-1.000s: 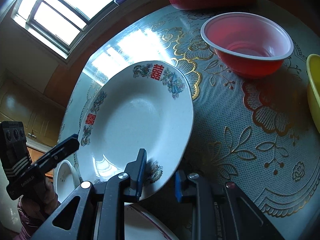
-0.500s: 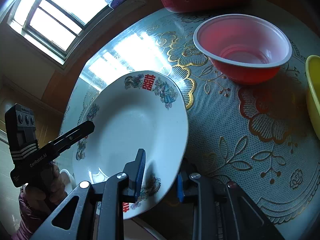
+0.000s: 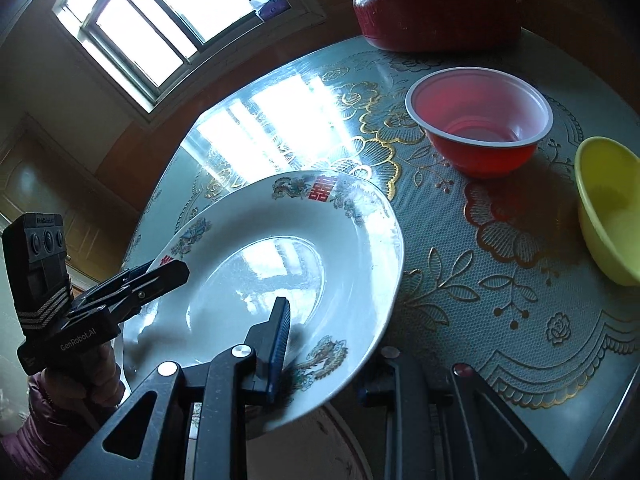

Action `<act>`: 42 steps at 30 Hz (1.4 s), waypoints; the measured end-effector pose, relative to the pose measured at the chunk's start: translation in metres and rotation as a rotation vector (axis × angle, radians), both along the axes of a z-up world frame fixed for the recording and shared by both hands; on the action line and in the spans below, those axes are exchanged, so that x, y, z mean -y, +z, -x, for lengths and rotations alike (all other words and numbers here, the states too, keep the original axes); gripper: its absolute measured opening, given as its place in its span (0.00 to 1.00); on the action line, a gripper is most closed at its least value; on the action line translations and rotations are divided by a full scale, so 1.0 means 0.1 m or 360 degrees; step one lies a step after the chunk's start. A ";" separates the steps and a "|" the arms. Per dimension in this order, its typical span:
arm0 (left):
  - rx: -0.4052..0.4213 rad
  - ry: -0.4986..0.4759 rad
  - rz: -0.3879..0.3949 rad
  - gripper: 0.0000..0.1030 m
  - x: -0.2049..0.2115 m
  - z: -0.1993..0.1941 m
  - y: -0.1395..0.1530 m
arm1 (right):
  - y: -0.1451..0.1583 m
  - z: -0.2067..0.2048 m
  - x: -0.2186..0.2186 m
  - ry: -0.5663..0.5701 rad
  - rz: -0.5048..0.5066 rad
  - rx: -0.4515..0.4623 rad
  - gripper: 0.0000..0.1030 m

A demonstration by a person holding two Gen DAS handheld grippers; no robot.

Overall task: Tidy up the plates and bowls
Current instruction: 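Lift the red-character plate with the right tool and carry it over the purple-rimmed plate, then lower the red-character plate onto the purple-rimmed plate with the right tool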

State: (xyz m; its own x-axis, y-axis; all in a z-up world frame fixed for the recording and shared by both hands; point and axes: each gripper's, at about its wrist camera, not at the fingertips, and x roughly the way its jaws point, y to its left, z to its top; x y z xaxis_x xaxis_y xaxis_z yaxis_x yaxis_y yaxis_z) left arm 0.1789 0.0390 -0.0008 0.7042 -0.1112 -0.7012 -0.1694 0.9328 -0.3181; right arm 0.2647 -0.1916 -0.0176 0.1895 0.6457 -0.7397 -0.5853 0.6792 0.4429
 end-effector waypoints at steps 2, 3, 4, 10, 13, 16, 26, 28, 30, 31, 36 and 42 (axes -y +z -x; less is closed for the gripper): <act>0.0020 -0.0001 -0.0033 0.48 0.06 0.07 0.03 | 0.02 0.05 0.03 0.0008 -0.0014 0.0021 0.25; 0.0027 0.0000 -0.0046 0.48 0.09 0.10 0.04 | 0.03 0.09 0.05 0.0012 -0.0019 0.0029 0.25; 0.0034 0.0001 -0.0045 0.48 0.11 0.14 0.05 | 0.03 0.13 0.08 0.0017 -0.0022 0.0036 0.25; 0.0085 -0.0001 -0.0012 0.48 0.30 0.49 0.17 | 0.10 0.41 0.23 0.0087 -0.0049 0.0069 0.25; 0.0114 -0.0017 -0.0008 0.48 0.44 0.72 0.24 | 0.15 0.60 0.32 0.0131 -0.0060 0.0088 0.26; 0.0124 -0.0020 0.0016 0.48 0.56 0.95 0.26 | 0.14 0.77 0.39 0.0188 -0.0054 0.0067 0.28; 0.0036 -0.0029 0.0087 0.48 0.82 1.46 0.04 | -0.09 1.12 0.59 0.0254 0.0049 -0.0043 0.31; 0.0027 -0.0019 0.0106 0.49 0.86 1.51 0.01 | -0.10 1.14 0.60 0.0247 0.0070 -0.0053 0.31; 0.0013 -0.0003 0.0130 0.49 0.87 1.52 -0.03 | -0.11 1.17 0.61 0.0244 0.0092 -0.0054 0.31; 0.0009 0.0009 0.0134 0.48 0.87 1.54 -0.04 | -0.11 1.18 0.61 0.0251 0.0097 -0.0057 0.32; 0.0029 0.0027 0.0132 0.48 0.91 1.61 -0.01 | -0.05 1.21 0.62 0.0260 0.0117 -0.0035 0.34; 0.0032 0.0044 0.0163 0.49 0.94 1.67 -0.01 | 0.06 1.34 0.68 0.0341 0.0114 -0.0013 0.39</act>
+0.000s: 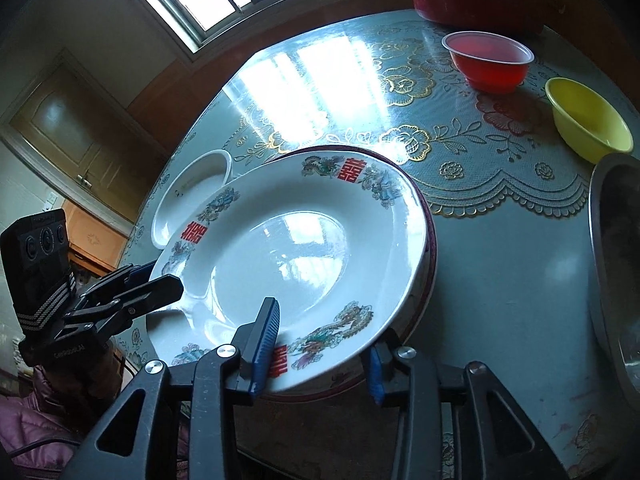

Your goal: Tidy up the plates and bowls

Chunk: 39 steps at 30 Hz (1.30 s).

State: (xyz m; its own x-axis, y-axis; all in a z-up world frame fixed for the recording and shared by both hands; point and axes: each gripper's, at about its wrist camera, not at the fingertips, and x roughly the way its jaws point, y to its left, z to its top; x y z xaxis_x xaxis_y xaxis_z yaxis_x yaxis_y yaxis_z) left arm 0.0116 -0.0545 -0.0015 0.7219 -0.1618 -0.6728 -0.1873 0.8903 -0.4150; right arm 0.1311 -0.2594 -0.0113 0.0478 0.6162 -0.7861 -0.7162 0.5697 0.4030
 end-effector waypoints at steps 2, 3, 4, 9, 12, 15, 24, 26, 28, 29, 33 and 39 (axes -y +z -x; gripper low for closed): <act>0.0001 0.0007 0.0023 0.49 0.00 0.03 0.00 | 0.02 0.03 0.03 0.0016 0.0005 -0.0003 0.40; 0.0002 0.0011 0.0032 0.49 0.00 0.04 0.00 | 0.02 0.04 0.05 0.0027 0.0015 -0.0004 0.41; 0.0002 0.0013 0.0036 0.49 -0.01 0.06 0.01 | 0.02 0.05 0.06 0.0036 0.0025 -0.0004 0.42; 0.0030 0.0034 0.0092 0.51 -0.04 0.16 0.00 | -0.01 0.14 0.10 0.0095 0.0100 0.0019 0.44; 0.0087 0.0014 0.0091 0.51 -0.02 0.19 0.07 | -0.01 0.19 0.10 0.0137 0.0114 0.0026 0.44; 0.0074 0.0006 0.0070 0.51 0.01 0.18 0.08 | 0.04 0.24 0.10 0.0184 0.0071 0.0029 0.44; 0.0057 0.0197 0.0097 0.70 -0.21 0.20 0.00 | 0.18 0.06 0.06 0.0016 -0.0029 0.0070 0.44; 0.0063 0.0200 0.0089 0.75 -0.22 0.16 0.00 | 0.16 -0.05 0.03 -0.0090 -0.0015 0.0085 0.44; 0.0063 0.0184 0.0062 0.81 -0.20 0.09 0.00 | 0.12 -0.15 0.00 -0.0174 0.0019 0.0108 0.44; 0.0058 0.0176 0.0047 0.82 -0.19 0.06 -0.01 | 0.09 -0.19 -0.01 -0.0198 0.0026 0.0101 0.44; 0.0052 0.0119 0.0050 0.83 -0.13 -0.01 -0.02 | 0.03 -0.29 -0.02 -0.0261 0.0058 0.0098 0.44; 0.0073 -0.0002 0.0010 0.85 0.02 -0.10 0.02 | -0.01 -0.28 -0.03 -0.0260 0.0091 0.0121 0.44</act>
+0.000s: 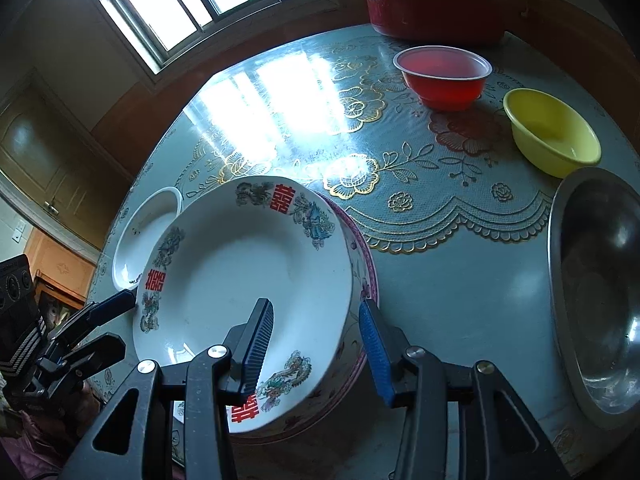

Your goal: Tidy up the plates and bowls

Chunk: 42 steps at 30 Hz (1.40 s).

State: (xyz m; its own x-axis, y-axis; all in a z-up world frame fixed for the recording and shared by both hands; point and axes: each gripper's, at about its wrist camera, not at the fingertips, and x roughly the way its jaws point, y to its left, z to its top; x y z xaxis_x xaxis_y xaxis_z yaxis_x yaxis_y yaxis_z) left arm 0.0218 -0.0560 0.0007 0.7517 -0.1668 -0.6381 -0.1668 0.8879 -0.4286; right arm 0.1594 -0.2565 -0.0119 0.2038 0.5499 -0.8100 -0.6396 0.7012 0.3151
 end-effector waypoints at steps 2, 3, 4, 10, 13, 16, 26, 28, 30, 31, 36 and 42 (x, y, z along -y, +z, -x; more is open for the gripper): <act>-0.0002 -0.0026 0.0006 0.85 0.02 -0.01 0.00 | 0.00 0.00 0.00 -0.0005 0.0014 0.0015 0.44; 0.0006 -0.0043 0.0012 0.85 0.03 -0.01 0.00 | 0.00 0.00 0.00 -0.0005 0.0019 0.0021 0.44; 0.0020 -0.0050 0.0009 0.85 0.04 0.00 0.02 | 0.00 0.01 -0.01 -0.0003 0.0019 0.0028 0.44; 0.0022 0.0098 -0.0002 0.91 -0.13 0.05 0.05 | 0.02 -0.02 -0.04 -0.0013 0.0022 0.0051 0.44; -0.0026 0.0119 0.0008 0.91 -0.18 0.00 -0.01 | -0.01 -0.02 -0.08 0.0000 0.0035 0.0044 0.44; -0.0003 0.0074 0.0024 0.91 -0.13 -0.03 -0.01 | -0.03 -0.01 -0.12 0.0019 0.0045 0.0041 0.44; 0.0011 0.0044 0.0011 0.91 -0.08 -0.03 0.03 | -0.03 -0.02 -0.11 0.0028 0.0044 0.0037 0.45; 0.0012 0.0079 0.0022 0.93 -0.14 -0.02 0.03 | -0.03 -0.03 -0.11 0.0027 0.0042 0.0037 0.45; -0.0014 0.0109 0.0012 0.93 -0.17 -0.05 0.01 | -0.03 -0.03 -0.13 0.0036 0.0045 0.0036 0.45; -0.0023 0.0108 0.0016 0.93 -0.17 -0.07 -0.01 | -0.03 -0.03 -0.13 0.0044 0.0043 0.0031 0.45; 0.0023 0.0005 0.0011 0.93 -0.04 -0.13 0.02 | -0.06 -0.02 -0.17 0.0061 0.0053 0.0015 0.45; -0.0007 0.0038 0.0020 0.93 -0.05 -0.13 -0.01 | -0.06 -0.06 -0.12 0.0054 0.0029 0.0010 0.45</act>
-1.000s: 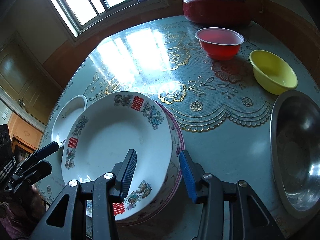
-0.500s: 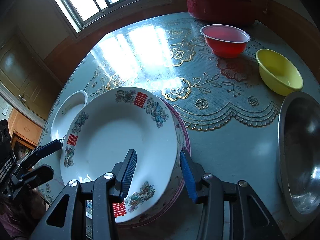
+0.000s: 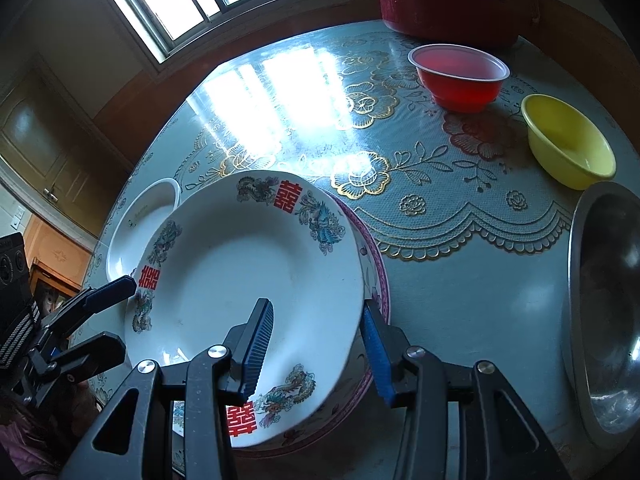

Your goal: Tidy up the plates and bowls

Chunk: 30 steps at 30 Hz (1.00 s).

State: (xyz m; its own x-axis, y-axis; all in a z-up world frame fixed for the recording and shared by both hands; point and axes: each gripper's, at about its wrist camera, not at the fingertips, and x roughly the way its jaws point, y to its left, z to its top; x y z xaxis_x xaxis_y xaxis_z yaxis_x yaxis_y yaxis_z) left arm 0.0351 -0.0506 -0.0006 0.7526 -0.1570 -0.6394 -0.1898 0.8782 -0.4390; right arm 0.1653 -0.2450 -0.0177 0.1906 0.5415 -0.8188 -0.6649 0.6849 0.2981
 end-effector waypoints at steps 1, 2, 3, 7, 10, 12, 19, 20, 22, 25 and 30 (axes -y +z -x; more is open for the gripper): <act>0.0009 0.0024 0.0005 0.93 -0.03 0.02 0.01 | 0.00 -0.01 0.01 -0.0003 -0.0005 0.0003 0.44; 0.0013 0.0050 0.0008 0.94 -0.06 0.04 0.02 | 0.01 -0.01 0.02 -0.0006 -0.0014 0.0000 0.44; 0.0010 0.0071 0.0014 0.94 -0.08 0.04 0.02 | 0.01 -0.02 0.02 -0.0009 -0.0019 0.0002 0.44; -0.0024 0.0110 0.0049 0.94 -0.13 0.02 -0.04 | 0.01 -0.02 0.01 0.0001 -0.0027 -0.0003 0.44; -0.0034 0.0104 0.0021 0.94 -0.10 0.00 -0.05 | 0.00 -0.01 -0.01 0.0016 -0.0024 -0.0004 0.44; -0.0026 0.0099 0.0036 0.94 -0.10 0.00 -0.05 | 0.00 0.00 0.00 0.0021 -0.0022 -0.0004 0.44; 0.0019 -0.0072 -0.0004 0.94 0.06 -0.03 0.02 | 0.02 0.01 0.03 0.0048 -0.0017 -0.0003 0.44; 0.0007 -0.0076 -0.0020 0.94 0.09 -0.04 0.02 | 0.01 0.02 0.04 0.0053 -0.0014 -0.0004 0.44; 0.0011 -0.0085 0.0002 0.94 0.09 -0.03 0.01 | 0.02 0.02 0.05 0.0049 -0.0020 -0.0009 0.44; 0.0035 -0.0064 0.0012 0.94 0.05 0.04 0.04 | 0.06 0.01 0.09 0.0028 -0.0028 0.0008 0.44; 0.0002 0.0063 0.0047 0.94 -0.11 0.16 0.00 | 0.14 -0.01 0.08 0.0017 -0.0031 0.0043 0.44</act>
State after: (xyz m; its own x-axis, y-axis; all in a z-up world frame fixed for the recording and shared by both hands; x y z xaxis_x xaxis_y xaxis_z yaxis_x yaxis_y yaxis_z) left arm 0.0187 -0.0392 -0.0006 0.7592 -0.1459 -0.6343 -0.2235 0.8569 -0.4646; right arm 0.1664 -0.2529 -0.0036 0.2064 0.5597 -0.8026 -0.6802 0.6717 0.2935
